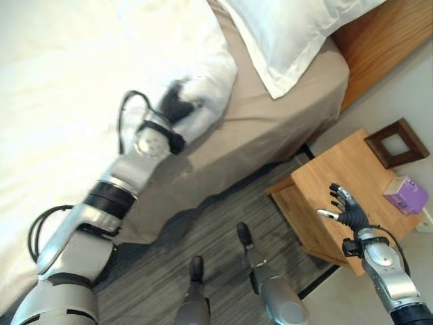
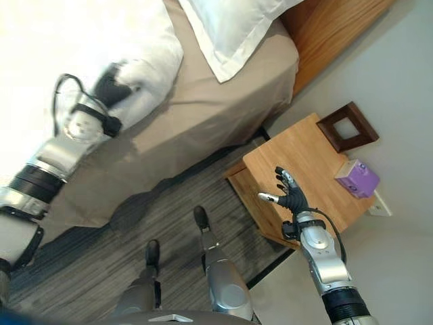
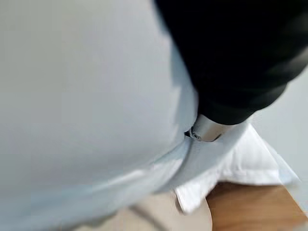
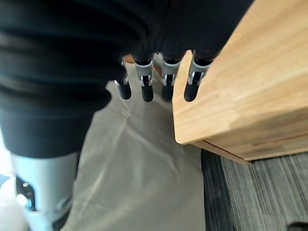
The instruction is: Making the bed.
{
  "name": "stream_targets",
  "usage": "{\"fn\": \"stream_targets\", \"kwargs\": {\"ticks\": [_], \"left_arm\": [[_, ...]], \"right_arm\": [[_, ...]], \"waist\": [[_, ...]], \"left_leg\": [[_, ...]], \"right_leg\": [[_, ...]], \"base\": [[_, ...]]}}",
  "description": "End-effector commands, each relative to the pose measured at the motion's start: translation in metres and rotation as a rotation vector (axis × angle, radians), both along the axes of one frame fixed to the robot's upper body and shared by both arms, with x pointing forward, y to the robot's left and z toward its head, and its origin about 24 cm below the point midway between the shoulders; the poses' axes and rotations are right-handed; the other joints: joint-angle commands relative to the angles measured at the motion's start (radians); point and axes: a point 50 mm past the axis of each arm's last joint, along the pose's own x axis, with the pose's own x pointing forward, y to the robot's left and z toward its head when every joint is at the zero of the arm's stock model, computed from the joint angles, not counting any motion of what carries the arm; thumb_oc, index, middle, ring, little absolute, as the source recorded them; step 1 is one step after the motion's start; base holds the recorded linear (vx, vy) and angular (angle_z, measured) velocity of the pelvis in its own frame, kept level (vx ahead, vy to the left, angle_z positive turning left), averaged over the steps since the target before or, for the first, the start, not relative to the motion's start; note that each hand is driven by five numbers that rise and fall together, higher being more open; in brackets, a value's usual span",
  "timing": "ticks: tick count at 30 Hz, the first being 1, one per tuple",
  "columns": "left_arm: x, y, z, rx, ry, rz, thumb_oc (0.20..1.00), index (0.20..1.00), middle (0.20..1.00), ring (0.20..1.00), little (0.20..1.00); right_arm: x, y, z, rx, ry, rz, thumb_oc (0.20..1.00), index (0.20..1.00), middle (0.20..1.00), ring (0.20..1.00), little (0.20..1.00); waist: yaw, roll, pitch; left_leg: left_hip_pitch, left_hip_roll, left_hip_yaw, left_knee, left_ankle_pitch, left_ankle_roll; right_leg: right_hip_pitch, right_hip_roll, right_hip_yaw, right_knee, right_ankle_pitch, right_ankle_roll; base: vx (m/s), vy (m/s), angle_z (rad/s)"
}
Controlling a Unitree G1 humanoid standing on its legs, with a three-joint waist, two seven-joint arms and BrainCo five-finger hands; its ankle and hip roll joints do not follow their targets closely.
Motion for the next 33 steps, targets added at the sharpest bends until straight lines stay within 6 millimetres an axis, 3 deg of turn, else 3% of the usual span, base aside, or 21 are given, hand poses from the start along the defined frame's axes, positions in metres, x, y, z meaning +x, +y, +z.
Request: {"fn": "stream_targets", "kwargs": {"ticks": [1,2,3,5,11,14,18,21,22,23,24,27,29,30,33], "left_arm": [[-0.012,-0.067,0.027,-0.058,-0.070,-0.311,0.200,0.200,0.200,0.200,0.200],[-0.018,-0.077,0.010,-0.022,0.017,-0.384,0.451,0.451,0.451,0.451,0.451],[-0.019,-0.078,-0.004,-0.010,0.088,-0.412,1.000,1.000,1.000,1.000,1.000],[-0.023,-0.076,-0.032,0.088,0.203,-0.434,1.000,1.000,1.000,1.000,1.000],[-0.035,-0.065,-0.063,-0.009,0.325,-0.429,1.000,1.000,1.000,1.000,1.000],[-0.051,-0.073,-0.057,-0.146,0.362,-0.543,1.000,1.000,1.000,1.000,1.000],[-0.072,-0.086,-0.040,-0.199,0.354,-0.697,1.000,1.000,1.000,1.000,1.000],[-0.094,-0.093,-0.009,-0.345,0.297,-0.852,1.000,1.000,1.000,1.000,1.000],[-0.099,-0.075,0.013,-0.489,0.210,-0.859,1.000,1.000,1.000,1.000,1.000],[-0.100,-0.074,0.012,-0.492,0.209,-0.857,1.000,1.000,1.000,1.000,1.000],[-0.097,-0.059,0.015,-0.591,0.174,-0.809,1.000,1.000,1.000,1.000,1.000],[-0.096,-0.018,0.012,-0.754,0.066,-0.648,1.000,1.000,1.000,1.000,1.000],[-0.096,0.012,-0.001,-0.945,-0.007,-0.493,1.000,1.000,1.000,1.000,1.000],[-0.097,0.026,-0.012,-1.011,-0.033,-0.403,1.000,1.000,1.000,1.000,1.000],[-0.108,0.063,-0.045,-1.044,-0.059,-0.151,1.000,1.000,1.000,1.000,1.000]], "right_arm": [[0.006,-0.014,0.024,-0.057,-0.099,-0.032,1.000,1.000,1.000,1.000,1.000],[0.004,-0.014,0.025,-0.054,-0.100,-0.037,1.000,1.000,1.000,1.000,1.000],[0.004,-0.014,0.025,-0.053,-0.102,-0.036,1.000,1.000,1.000,1.000,1.000],[0.001,-0.015,0.022,-0.060,-0.085,-0.041,1.000,1.000,1.000,1.000,1.000],[0.001,-0.018,0.017,-0.067,-0.055,-0.061,1.000,1.000,1.000,1.000,1.000],[-0.001,-0.026,0.016,-0.060,-0.053,-0.100,1.000,1.000,1.000,1.000,1.000],[-0.004,-0.034,0.011,-0.034,-0.037,-0.151,1.000,1.000,1.000,1.000,1.000],[-0.009,-0.047,0.005,-0.018,-0.020,-0.222,1.000,1.000,1.000,1.000,1.000],[-0.010,-0.057,0.008,-0.031,-0.034,-0.253,1.000,1.000,1.000,1.000,1.000],[-0.010,-0.056,0.009,-0.033,-0.034,-0.250,1.000,1.000,1.000,1.000,1.000],[-0.008,-0.060,0.014,-0.045,-0.052,-0.258,1.000,1.000,1.000,1.000,1.000],[-0.001,-0.071,0.029,-0.076,-0.101,-0.282,1.000,1.000,1.000,1.000,1.000],[0.008,-0.075,0.046,-0.094,-0.168,-0.296,1.000,1.000,1.000,1.000,1.000],[0.015,-0.074,0.059,-0.099,-0.217,-0.295,0.200,0.200,0.200,0.200,0.200],[0.033,-0.071,0.102,-0.098,-0.382,-0.274,0.200,0.200,0.200,0.200,0.200]], "waist": [[-0.031,0.065,0.009],[-0.035,0.069,0.015],[-0.038,0.071,0.019],[-0.042,0.078,0.023],[-0.029,0.098,0.009],[-0.022,0.117,-0.011],[-0.018,0.131,-0.033],[-0.011,0.143,-0.063],[0.003,0.145,-0.083],[0.000,0.146,-0.083],[0.009,0.145,-0.089],[0.028,0.144,-0.114],[0.048,0.141,-0.124],[0.059,0.140,-0.128],[0.102,0.141,-0.135]], "left_leg": [[-0.022,-0.031,-0.038,-0.044,0.133,0.013],[-0.018,-0.032,-0.034,-0.044,0.132,0.014],[-0.016,-0.032,-0.031,-0.044,0.132,0.014],[-0.012,-0.031,-0.025,-0.044,0.130,0.015],[-0.001,-0.035,-0.026,-0.044,0.128,0.017],[0.006,-0.038,-0.031,-0.044,0.128,0.018],[0.017,-0.042,-0.041,-0.044,0.124,0.020],[0.040,-0.044,-0.056,-0.044,0.119,0.021],[0.055,-0.045,-0.061,-0.044,0.117,0.019],[0.057,-0.045,-0.062,-0.044,0.116,0.019],[0.072,-0.043,-0.063,-0.044,0.108,0.020],[0.081,-0.045,-0.071,-0.044,0.110,0.019],[0.085,-0.046,-0.078,-0.044,0.109,0.019],[0.086,-0.048,-0.084,-0.044,0.109,0.020],[0.090,-0.055,-0.101,-0.044,0.106,0.022]], "right_leg": [[0.088,0.025,-0.031,0.038,-0.048,0.048],[0.091,0.025,-0.027,0.036,-0.047,0.049],[0.092,0.025,-0.024,0.035,-0.046,0.050],[0.095,0.025,-0.019,0.031,-0.046,0.050],[0.112,0.022,-0.020,0.027,-0.054,0.044],[0.128,0.016,-0.025,0.025,-0.062,0.042],[0.145,0.012,-0.033,0.023,-0.070,0.039],[0.173,0.008,-0.044,0.029,-0.087,0.035],[0.192,0.003,-0.050,0.032,-0.096,0.034],[0.193,0.003,-0.050,0.032,-0.097,0.034],[0.209,0.003,-0.051,0.031,-0.104,0.032],[0.228,-0.001,-0.057,0.027,-0.108,0.030],[0.239,-0.004,-0.065,0.024,-0.113,0.027],[0.244,-0.007,-0.069,0.022,-0.115,0.025],[0.259,-0.015,-0.085,0.018,-0.123,0.021]], "base": [[-0.02,0.007,0.04],[0.00,0.000,0.00],[0.00,0.000,0.00],[0.00,0.000,-0.02],[0.01,-0.012,-0.06],[0.01,-0.003,0.01],[0.04,-0.014,0.09],[0.05,-0.017,0.17],[0.06,-0.011,0.18],[0.07,-0.007,0.10],[0.03,-0.003,0.01],[0.05,-0.003,0.11],[0.04,-0.005,0.09],[0.01,0.004,0.09],[0.03,-0.001,0.15]]}}
